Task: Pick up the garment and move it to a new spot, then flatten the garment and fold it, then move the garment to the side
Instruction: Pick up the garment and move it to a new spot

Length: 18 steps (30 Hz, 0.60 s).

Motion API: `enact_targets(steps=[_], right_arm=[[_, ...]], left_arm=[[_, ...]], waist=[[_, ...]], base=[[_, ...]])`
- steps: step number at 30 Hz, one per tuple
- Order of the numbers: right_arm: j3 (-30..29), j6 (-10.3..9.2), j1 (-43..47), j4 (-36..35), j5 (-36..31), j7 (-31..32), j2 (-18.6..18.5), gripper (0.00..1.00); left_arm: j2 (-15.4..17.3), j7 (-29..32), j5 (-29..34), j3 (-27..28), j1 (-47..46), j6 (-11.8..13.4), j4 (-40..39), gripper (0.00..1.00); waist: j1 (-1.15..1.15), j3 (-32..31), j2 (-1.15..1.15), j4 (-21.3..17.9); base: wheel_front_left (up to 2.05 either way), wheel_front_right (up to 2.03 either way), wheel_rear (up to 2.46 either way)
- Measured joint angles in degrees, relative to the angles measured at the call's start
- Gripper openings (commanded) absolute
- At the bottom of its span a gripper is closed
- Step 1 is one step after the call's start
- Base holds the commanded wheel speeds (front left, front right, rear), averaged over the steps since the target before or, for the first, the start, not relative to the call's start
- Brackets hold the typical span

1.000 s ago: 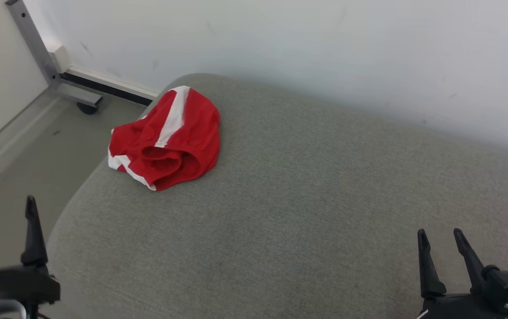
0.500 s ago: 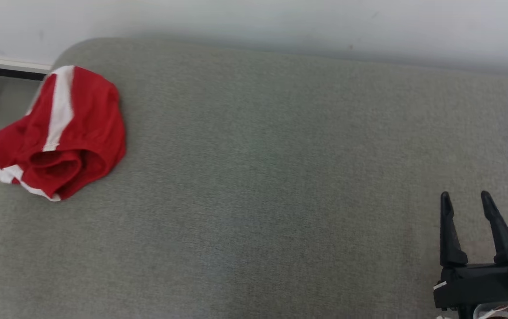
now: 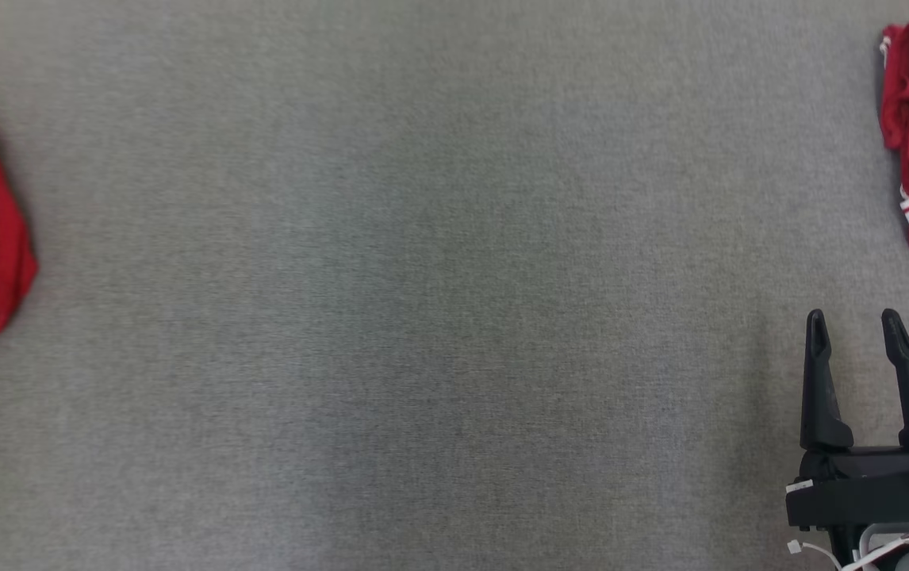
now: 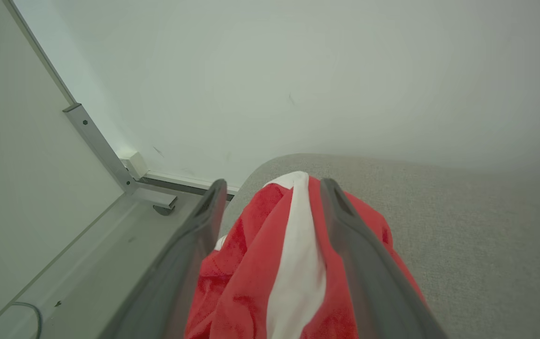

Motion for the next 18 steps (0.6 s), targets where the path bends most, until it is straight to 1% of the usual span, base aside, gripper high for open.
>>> enact_targets(steps=[3, 6, 7, 9, 12, 14, 17, 18], right_arm=[[0.0, 0.0, -0.4, -0.3, 0.0, 0.1, 0.0, 1.0], [-0.1, 0.0, -0.8, -0.6, -0.3, 0.3, 0.0, 1.0], [-0.1, 0.0, -1.0, -0.7, -0.5, 0.5, 0.0, 1.0], [0.0, 0.0, -1.3, -1.0, -0.8, 0.7, 0.0, 1.0], [0.2, 0.0, -1.6, -1.3, -1.0, 1.1, 0.0, 1.0], [0.2, 0.0, -1.6, -1.5, -1.0, 1.2, 0.0, 1.0], [0.3, 0.0, -1.8, -1.4, -1.0, 1.3, 0.0, 1.0], [0.4, 0.01, -1.8, -1.4, -1.0, 1.3, 0.0, 1.0]], left_arm=[[0.2, 1.2, -0.9, -1.9, -1.9, -0.4, 3.5, 1.0], [0.3, 3.9, -2.5, -4.6, -3.0, -0.4, 6.6, 1.0], [0.2, 5.4, -3.9, -5.5, -3.2, -0.4, 7.8, 1.0], [0.3, 9.4, -5.5, -7.2, -3.5, -0.4, 10.1, 1.0], [0.0, 17.6, -9.4, -9.6, -3.7, -0.4, 12.7, 1.0], [0.6, 19.2, -11.5, -10.2, -4.3, -0.4, 13.0, 1.0], [1.4, 20.1, -12.4, -11.7, -4.8, -0.4, 13.5, 1.0], [1.5, 20.3, -12.7, -12.3, -4.8, -0.4, 13.6, 0.8]], waist=[[0.0, 1.9, 0.0, -1.2], [0.0, 3.2, 0.01, -2.0], [0.0, 3.6, 0.0, -2.2], [0.0, 3.9, 0.0, -2.4], [-0.01, 3.8, 0.0, -2.5], [-0.02, 3.8, -0.01, -2.4], [-0.02, 3.8, -0.01, -2.4], [-0.01, 3.7, -0.01, -2.4]], base=[[0.0, 0.0, 0.0], [0.0, 0.0, 0.0], [0.0, 0.0, 0.0], [0.0, 0.0, 0.0], [0.0, 0.0, 0.0], [0.0, 0.0, 0.0], [0.0, 0.0, 0.0], [0.0, 0.0, 0.0]])
